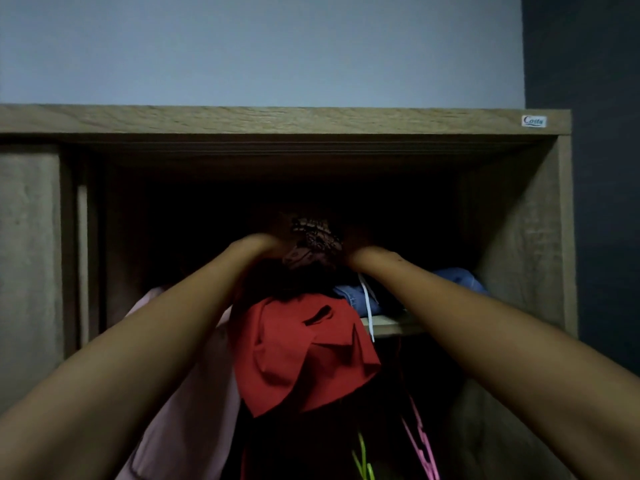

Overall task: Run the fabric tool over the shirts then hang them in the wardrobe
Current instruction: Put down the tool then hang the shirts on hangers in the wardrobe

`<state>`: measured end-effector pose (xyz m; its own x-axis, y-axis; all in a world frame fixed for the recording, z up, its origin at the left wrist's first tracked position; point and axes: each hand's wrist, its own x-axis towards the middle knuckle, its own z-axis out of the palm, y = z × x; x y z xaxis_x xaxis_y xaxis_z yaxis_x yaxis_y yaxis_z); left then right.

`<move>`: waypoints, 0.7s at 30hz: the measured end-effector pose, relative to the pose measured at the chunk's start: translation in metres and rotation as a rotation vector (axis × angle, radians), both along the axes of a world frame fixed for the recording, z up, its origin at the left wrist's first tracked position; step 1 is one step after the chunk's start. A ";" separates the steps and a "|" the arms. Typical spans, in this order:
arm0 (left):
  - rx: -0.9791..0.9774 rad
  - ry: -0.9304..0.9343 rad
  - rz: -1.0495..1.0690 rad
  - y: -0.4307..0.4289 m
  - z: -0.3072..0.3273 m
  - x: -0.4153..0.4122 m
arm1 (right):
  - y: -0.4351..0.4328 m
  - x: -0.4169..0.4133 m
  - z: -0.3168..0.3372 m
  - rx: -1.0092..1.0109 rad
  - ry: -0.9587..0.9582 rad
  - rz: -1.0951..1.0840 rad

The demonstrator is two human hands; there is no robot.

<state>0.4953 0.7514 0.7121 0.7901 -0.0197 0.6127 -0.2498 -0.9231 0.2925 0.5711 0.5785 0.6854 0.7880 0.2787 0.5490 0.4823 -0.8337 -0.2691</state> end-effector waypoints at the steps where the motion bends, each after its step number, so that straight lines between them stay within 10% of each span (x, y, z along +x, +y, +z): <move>1: -0.031 0.015 0.001 -0.002 0.000 0.003 | -0.005 0.002 0.003 0.040 -0.039 -0.034; 12: -0.339 -0.040 -0.422 -0.083 0.014 0.018 | -0.094 -0.020 0.045 0.219 -0.334 -0.097; 17: -0.206 -0.107 -0.476 -0.117 0.009 0.031 | -0.135 -0.020 0.045 0.162 -0.302 -0.137; 21: 0.081 0.200 -0.341 -0.112 -0.012 0.036 | -0.146 -0.020 0.007 -0.107 -0.077 -0.289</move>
